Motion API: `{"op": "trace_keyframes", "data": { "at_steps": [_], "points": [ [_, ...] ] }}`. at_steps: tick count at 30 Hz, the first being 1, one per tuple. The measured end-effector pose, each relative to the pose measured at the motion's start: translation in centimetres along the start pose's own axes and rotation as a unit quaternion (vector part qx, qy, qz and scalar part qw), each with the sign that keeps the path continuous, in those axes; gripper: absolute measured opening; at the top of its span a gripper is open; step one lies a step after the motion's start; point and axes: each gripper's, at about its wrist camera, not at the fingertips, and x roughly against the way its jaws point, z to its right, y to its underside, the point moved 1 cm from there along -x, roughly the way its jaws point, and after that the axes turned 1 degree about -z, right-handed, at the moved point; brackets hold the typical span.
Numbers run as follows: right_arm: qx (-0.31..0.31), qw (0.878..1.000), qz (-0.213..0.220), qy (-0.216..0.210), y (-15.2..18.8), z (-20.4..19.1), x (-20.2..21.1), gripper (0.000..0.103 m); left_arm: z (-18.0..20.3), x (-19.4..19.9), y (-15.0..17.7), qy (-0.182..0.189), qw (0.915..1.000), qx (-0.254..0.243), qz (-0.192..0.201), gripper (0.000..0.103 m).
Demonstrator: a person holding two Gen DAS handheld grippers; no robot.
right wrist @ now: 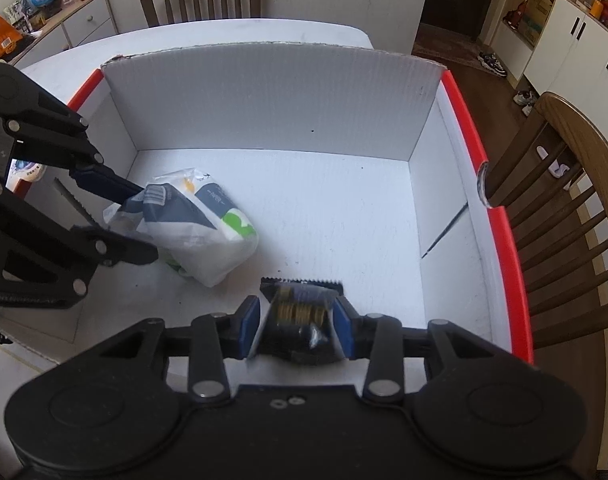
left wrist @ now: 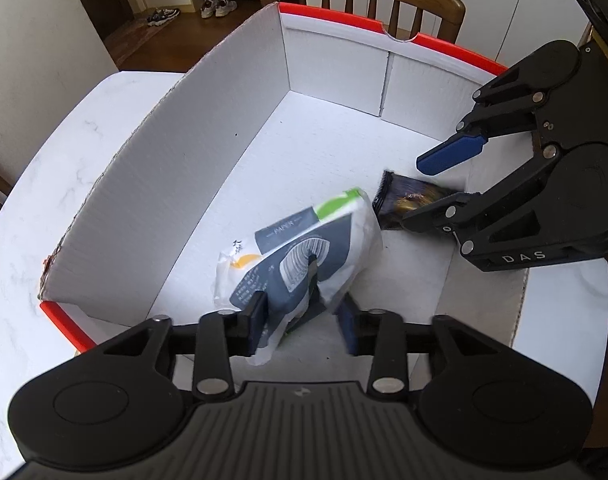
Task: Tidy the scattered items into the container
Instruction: 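Open the left gripper dropping the wipes while the right gripper releases the black packet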
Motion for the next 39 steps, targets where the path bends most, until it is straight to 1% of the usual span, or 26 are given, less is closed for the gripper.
{"op": "trace_keyframes", "data": {
  "at_steps": [5, 8, 13, 15, 17, 27, 34, 39],
  "points": [
    [0.003, 1.000, 0.005, 0.002, 0.0, -0.1, 0.8, 0.046, 0.0, 0.5, 0.3, 0.002, 1.0000, 0.008, 0.000, 0.049],
    [0.006, 1.000, 0.013, 0.000, 0.3, -0.2, 1.7, 0.052, 0.0, 1.2, 0.5, 0.008, 0.9999, 0.009, 0.004, 0.062],
    [0.010, 1.000, 0.027, 0.000, 0.2, -0.3, 3.1, 0.060, 0.1, 2.5, 1.0, 0.009, 0.9997, 0.014, 0.016, 0.067],
    [0.012, 0.999, 0.033, -0.003, 0.2, -0.5, 3.7, 0.062, 0.1, 3.1, 1.3, 0.009, 0.9995, 0.018, 0.022, 0.071],
    [0.013, 0.999, 0.040, -0.003, 0.3, -0.6, 4.4, 0.064, 0.0, 3.8, 1.7, 0.010, 0.9992, 0.025, 0.029, 0.072],
    [0.013, 0.998, 0.062, -0.011, 0.6, -1.6, 6.9, 0.065, 0.3, 6.7, 3.1, 0.005, 0.9971, 0.039, 0.065, 0.072],
    [0.009, 0.997, 0.081, -0.018, 0.9, -2.7, 8.7, 0.065, 0.9, 9.3, 4.8, 0.003, 0.9931, 0.055, 0.104, 0.072],
    [0.009, 0.996, 0.091, -0.020, 1.4, -4.2, 9.6, 0.066, 1.3, 11.0, 6.6, -0.012, 0.9895, 0.064, 0.129, 0.075]
  ]
}}
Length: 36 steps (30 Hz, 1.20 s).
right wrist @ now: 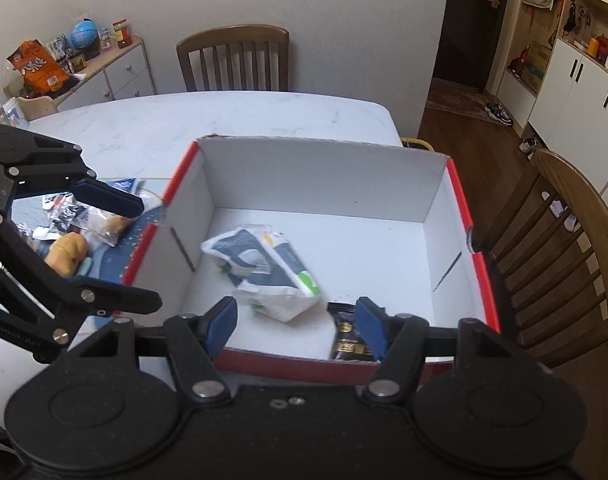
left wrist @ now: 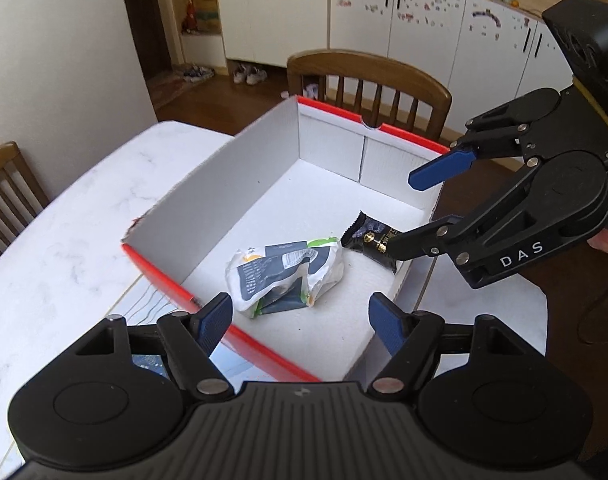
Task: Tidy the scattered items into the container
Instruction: 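Open the left gripper dropping the wipes while the right gripper releases the black packet, then move both grippers back over the remaining snacks on the table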
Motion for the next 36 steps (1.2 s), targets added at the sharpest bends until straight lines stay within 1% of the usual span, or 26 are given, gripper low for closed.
{"op": "trace_keyframes", "data": {
  "at_steps": [3, 5, 10, 11, 12, 14, 18, 29, 36],
  "points": [
    [0.002, 1.000, 0.003, -0.003, 0.1, -1.3, 0.5, 0.066, 0.0, 1.2, 1.1, -0.006, 0.9999, 0.009, 0.013, 0.076],
    [0.008, 1.000, 0.006, -0.002, 0.2, -2.3, 0.8, 0.066, -0.1, 2.0, 1.8, -0.011, 0.9997, 0.009, 0.019, 0.084],
    [0.003, 1.000, 0.020, -0.002, 0.2, -4.6, 1.6, 0.073, -0.8, 3.9, 3.7, -0.015, 0.9992, 0.021, 0.032, 0.086],
    [0.003, 1.000, 0.022, 0.001, 0.2, -5.1, 1.7, 0.077, -1.1, 4.2, 4.1, -0.015, 0.9990, 0.025, 0.033, 0.090],
    [0.006, 1.000, 0.024, 0.004, 0.1, -5.6, 1.8, 0.080, -1.3, 4.5, 4.5, -0.015, 0.9989, 0.028, 0.034, 0.096],
    [0.008, 0.999, 0.031, 0.009, 0.1, -6.7, 2.0, 0.081, -1.8, 5.3, 5.4, -0.018, 0.9986, 0.029, 0.040, 0.102],
    [0.000, 0.999, 0.037, 0.004, 0.1, -8.7, 2.1, 0.081, -2.6, 6.8, 7.4, -0.029, 0.9978, 0.029, 0.053, 0.103],
    [-0.003, 0.999, 0.039, -0.009, 0.1, -15.5, 1.7, 0.081, -6.9, 10.6, 13.2, -0.047, 0.9940, 0.082, 0.056, 0.103],
    [-0.008, 0.999, 0.039, -0.011, -0.2, -19.1, 0.8, 0.081, -9.9, 12.6, 16.7, -0.051, 0.9901, 0.117, 0.058, 0.103]
  ]
}}
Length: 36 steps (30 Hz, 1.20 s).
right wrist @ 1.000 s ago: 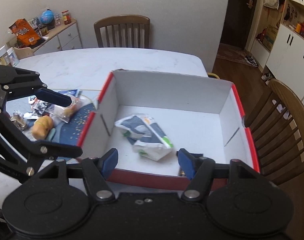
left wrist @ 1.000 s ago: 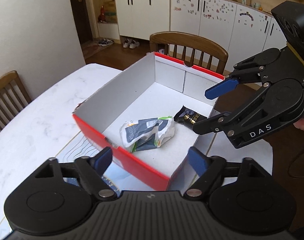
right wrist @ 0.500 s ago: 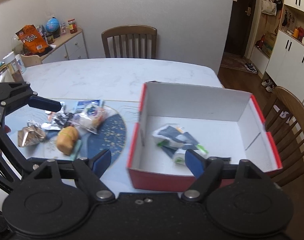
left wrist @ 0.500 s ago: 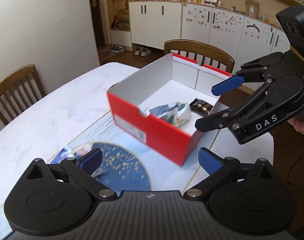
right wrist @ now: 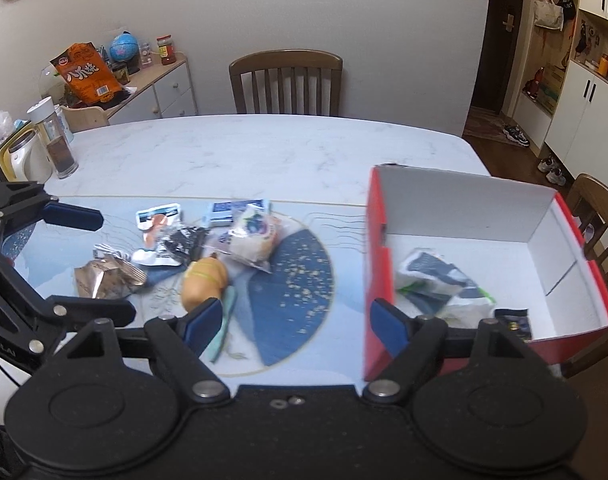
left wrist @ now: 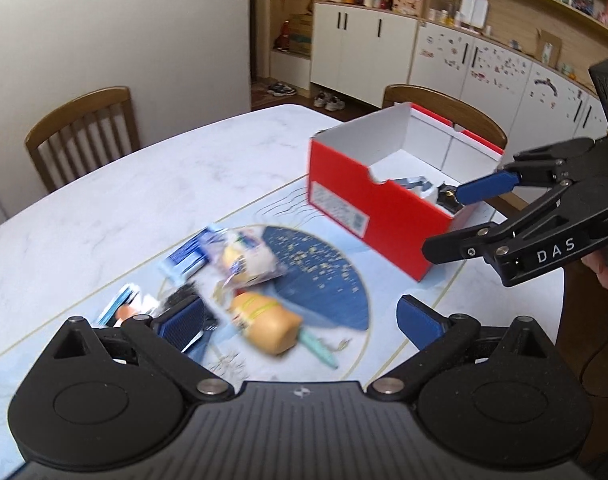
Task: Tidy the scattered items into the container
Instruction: 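Move both grippers back over the remaining snacks on the table, then grasp the silver foil bag with the left gripper while the right gripper grasps the yellow sausage toy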
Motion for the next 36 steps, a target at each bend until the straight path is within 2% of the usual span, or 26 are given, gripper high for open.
{"op": "trace_keyframes", "data": {
  "at_steps": [6, 15, 28, 36],
  "points": [
    [0.005, 1.000, -0.003, -0.013, -0.2, -3.0, -1.4, 0.081, -2.9, 1.3, 2.0, -0.025, 0.9994, 0.023, 0.004, 0.103],
    [0.012, 1.000, -0.017, -0.024, -0.4, -6.2, -4.1, 0.080, -6.9, 1.3, 5.0, -0.046, 0.9975, 0.050, -0.021, 0.103],
    [0.017, 0.999, -0.041, -0.022, -0.5, -8.1, -8.5, 0.078, -10.2, -2.3, 7.9, -0.050, 0.9938, 0.080, -0.060, 0.103],
    [0.022, 0.998, -0.060, -0.021, -0.7, -8.5, -11.6, 0.075, -11.2, -4.1, 8.8, -0.059, 0.9916, 0.092, -0.070, 0.103]
  ]
}}
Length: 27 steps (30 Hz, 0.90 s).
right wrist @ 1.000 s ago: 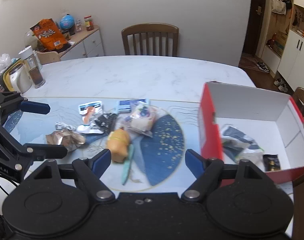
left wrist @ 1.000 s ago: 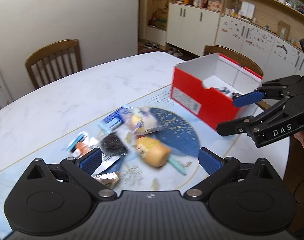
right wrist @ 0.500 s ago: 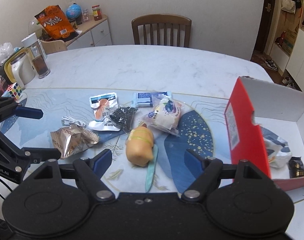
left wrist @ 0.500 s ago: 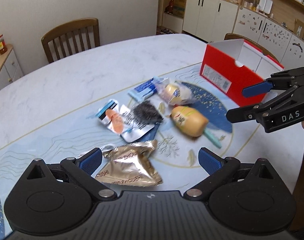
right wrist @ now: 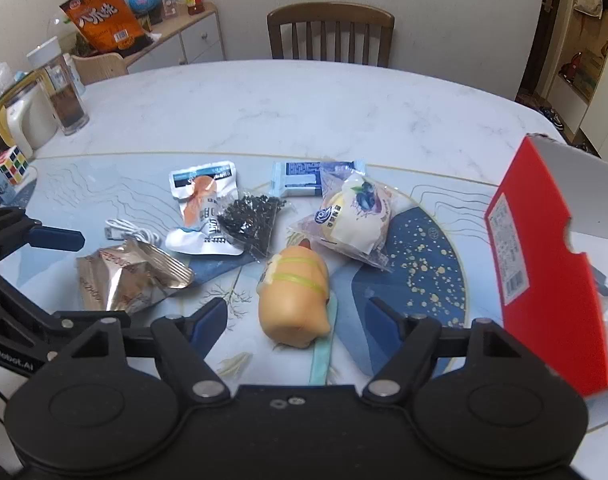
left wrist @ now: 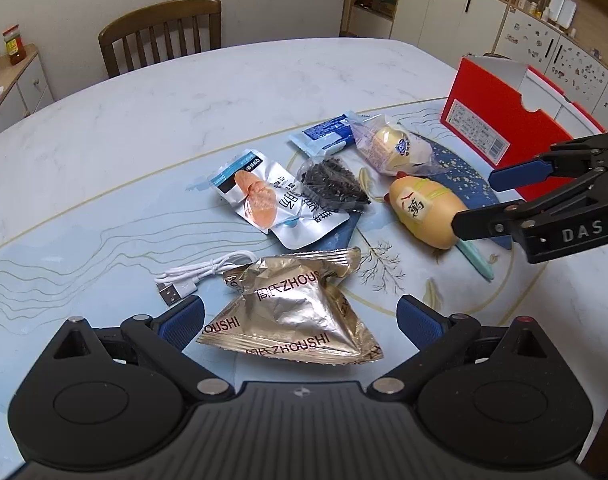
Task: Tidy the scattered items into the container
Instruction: 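Grasp the silver foil bag with the left gripper while the right gripper grasps the yellow sausage toy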
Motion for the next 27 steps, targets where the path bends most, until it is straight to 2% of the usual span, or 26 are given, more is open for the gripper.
{"op": "trace_keyframes", "data": {
  "at_steps": [13, 15, 27],
  "points": [
    [0.007, 1.000, -0.024, 0.008, -0.8, -0.1, -3.4, 0.070, 0.1, -1.8, 0.3, -0.012, 0.9997, -0.018, -0.003, 0.101],
    [0.006, 1.000, -0.027, 0.009, -0.8, -0.1, -3.6, 0.066, 0.1, -1.9, 0.3, -0.014, 0.9997, -0.020, -0.005, 0.096],
    [0.011, 0.999, -0.036, 0.009, -1.0, -0.6, -4.4, 0.053, 0.0, -1.9, 0.3, -0.013, 0.9996, -0.024, -0.006, 0.088]
  ]
}}
